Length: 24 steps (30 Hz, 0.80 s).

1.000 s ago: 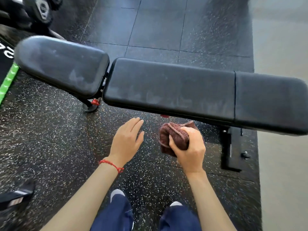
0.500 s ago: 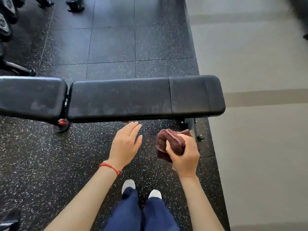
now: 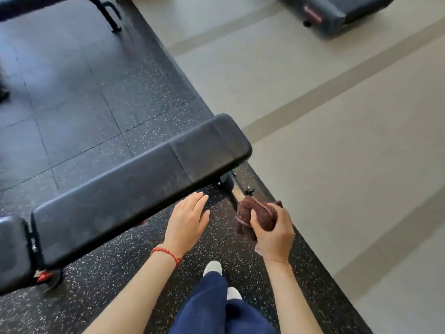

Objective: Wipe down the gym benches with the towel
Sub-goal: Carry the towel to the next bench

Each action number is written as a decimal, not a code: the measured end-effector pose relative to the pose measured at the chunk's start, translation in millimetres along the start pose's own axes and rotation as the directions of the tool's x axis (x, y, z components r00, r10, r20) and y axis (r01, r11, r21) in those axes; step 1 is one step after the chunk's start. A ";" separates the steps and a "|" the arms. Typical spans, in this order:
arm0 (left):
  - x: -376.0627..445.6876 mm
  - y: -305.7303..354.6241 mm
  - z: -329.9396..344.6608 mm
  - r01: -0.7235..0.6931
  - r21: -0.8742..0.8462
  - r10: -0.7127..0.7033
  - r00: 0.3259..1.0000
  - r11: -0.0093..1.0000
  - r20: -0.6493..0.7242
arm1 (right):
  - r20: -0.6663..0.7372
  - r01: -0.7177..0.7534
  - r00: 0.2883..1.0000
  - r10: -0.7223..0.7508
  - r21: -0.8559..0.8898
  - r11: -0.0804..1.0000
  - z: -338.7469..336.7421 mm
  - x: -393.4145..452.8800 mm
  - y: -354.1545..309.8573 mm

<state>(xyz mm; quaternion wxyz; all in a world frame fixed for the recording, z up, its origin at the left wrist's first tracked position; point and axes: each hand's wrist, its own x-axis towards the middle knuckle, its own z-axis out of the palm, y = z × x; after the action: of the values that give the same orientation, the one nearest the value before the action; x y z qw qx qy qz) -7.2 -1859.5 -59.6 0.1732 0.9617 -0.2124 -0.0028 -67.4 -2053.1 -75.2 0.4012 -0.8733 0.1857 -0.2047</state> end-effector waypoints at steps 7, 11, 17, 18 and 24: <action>56.7 35.8 16.0 -0.164 -0.006 0.165 0.985 0.986 0.042 | -0.181 -0.063 0.982 0.050 -0.069 0.996 -38.3 31.3 35.5; 85.6 66.3 30.0 -0.192 -0.012 0.192 0.978 0.981 0.078 | -0.203 -0.058 0.978 0.036 -0.102 0.993 -61.2 58.4 59.5; 141.6 128.3 56.0 -0.151 0.011 0.150 0.984 0.988 0.100 | -0.196 -0.033 0.980 0.017 -0.079 0.996 -102.6 124.7 104.0; 152.1 140.6 59.8 -0.137 0.008 0.135 0.986 0.991 0.096 | -0.189 -0.025 0.982 0.011 -0.074 0.997 -110.8 138.7 112.0; 211.4 210.8 81.7 -0.076 -0.024 0.077 0.995 0.997 0.057 | -0.171 0.007 0.985 -0.021 -0.081 0.997 -160.4 213.9 161.4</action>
<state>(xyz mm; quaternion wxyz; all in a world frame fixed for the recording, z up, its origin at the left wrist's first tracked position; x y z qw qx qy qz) 92.7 -2152.3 -51.6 0.1773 0.9505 -0.2538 -0.0261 6.7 -2356.1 -60.6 0.3469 -0.8690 0.2217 -0.2745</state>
